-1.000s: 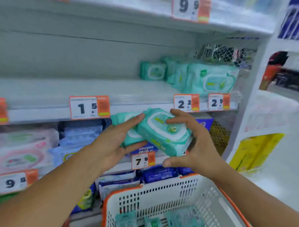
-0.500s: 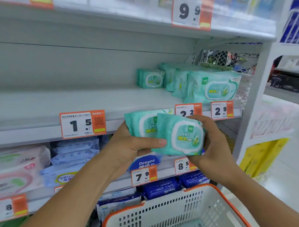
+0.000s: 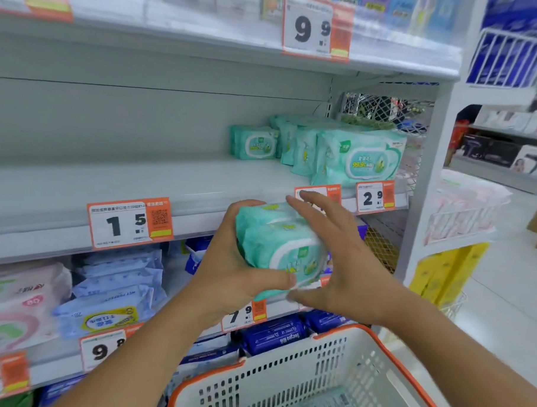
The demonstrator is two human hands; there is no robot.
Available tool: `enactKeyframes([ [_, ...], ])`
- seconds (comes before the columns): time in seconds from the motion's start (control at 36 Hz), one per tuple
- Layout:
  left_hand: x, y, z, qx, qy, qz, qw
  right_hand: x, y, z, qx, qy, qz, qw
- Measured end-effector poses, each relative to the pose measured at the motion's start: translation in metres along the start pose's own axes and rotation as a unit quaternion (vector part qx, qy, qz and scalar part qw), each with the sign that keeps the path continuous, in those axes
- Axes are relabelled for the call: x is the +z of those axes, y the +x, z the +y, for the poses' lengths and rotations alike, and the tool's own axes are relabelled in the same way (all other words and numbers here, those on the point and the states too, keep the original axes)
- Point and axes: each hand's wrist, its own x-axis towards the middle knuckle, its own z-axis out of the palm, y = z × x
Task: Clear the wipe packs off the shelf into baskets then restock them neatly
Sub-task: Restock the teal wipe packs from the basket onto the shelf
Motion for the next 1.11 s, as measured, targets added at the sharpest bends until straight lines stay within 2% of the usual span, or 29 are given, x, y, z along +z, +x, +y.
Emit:
enactKeyframes([
  [0.06,-0.002,0.003,0.004,0.03,0.043,-0.023,0.998,-0.017,0.01,-0.003,-0.013,-0.047,-0.093,0.994],
  [0.11,-0.004,0.01,0.012,0.059,0.06,-0.05,0.995,-0.029,0.028,-0.01,-0.012,-0.074,-0.145,0.987],
  [0.19,-0.01,0.029,0.028,0.108,0.091,-0.055,0.988,-0.04,0.066,-0.016,-0.043,-0.128,-0.106,0.985],
  [0.22,-0.014,0.037,0.032,0.129,0.114,-0.038,0.984,-0.043,0.08,-0.015,-0.054,-0.141,-0.08,0.985],
  [0.28,-0.03,0.057,0.036,0.167,0.218,0.044,0.96,-0.049,0.11,-0.009,-0.053,-0.153,-0.041,0.986],
  [0.31,-0.041,0.067,0.035,0.172,0.302,0.094,0.933,-0.051,0.127,-0.005,-0.041,-0.149,-0.035,0.987],
  [0.36,-0.064,0.08,0.026,0.162,0.493,0.151,0.841,-0.053,0.162,0.004,-0.01,-0.133,-0.046,0.99],
  [0.44,-0.082,0.086,0.008,0.083,0.691,0.125,0.707,-0.041,0.218,0.024,0.022,-0.188,-0.095,0.977],
  [0.5,-0.08,0.086,0.0,0.053,0.749,0.11,0.651,-0.024,0.251,0.04,0.026,-0.255,-0.143,0.956],
  [0.53,-0.079,0.087,-0.001,0.043,0.759,0.105,0.641,-0.015,0.264,0.049,0.041,-0.291,-0.179,0.939],
  [0.61,-0.082,0.093,-0.001,0.025,0.767,0.1,0.633,0.009,0.298,0.079,0.113,-0.377,-0.268,0.879],
  [0.67,-0.085,0.094,-0.005,0.042,0.764,0.113,0.634,0.021,0.317,0.09,0.132,-0.432,-0.274,0.849],
  [0.78,-0.089,0.091,-0.011,0.118,0.747,0.152,0.636,0.036,0.334,0.095,0.116,-0.394,-0.258,0.875],
  [0.86,-0.089,0.091,-0.011,0.1,0.744,0.154,0.642,0.042,0.337,0.107,0.111,-0.362,-0.243,0.893],
  [1.0,-0.091,0.097,-0.014,0.096,0.749,0.136,0.641,0.036,0.341,0.117,0.1,-0.341,-0.253,0.9],
  [1.08,-0.085,0.092,-0.008,0.085,0.733,0.134,0.661,0.035,0.331,0.112,0.095,-0.337,-0.243,0.905],
  [1.11,-0.083,0.093,-0.007,0.086,0.735,0.137,0.658,0.033,0.326,0.107,0.097,-0.337,-0.228,0.908],
])
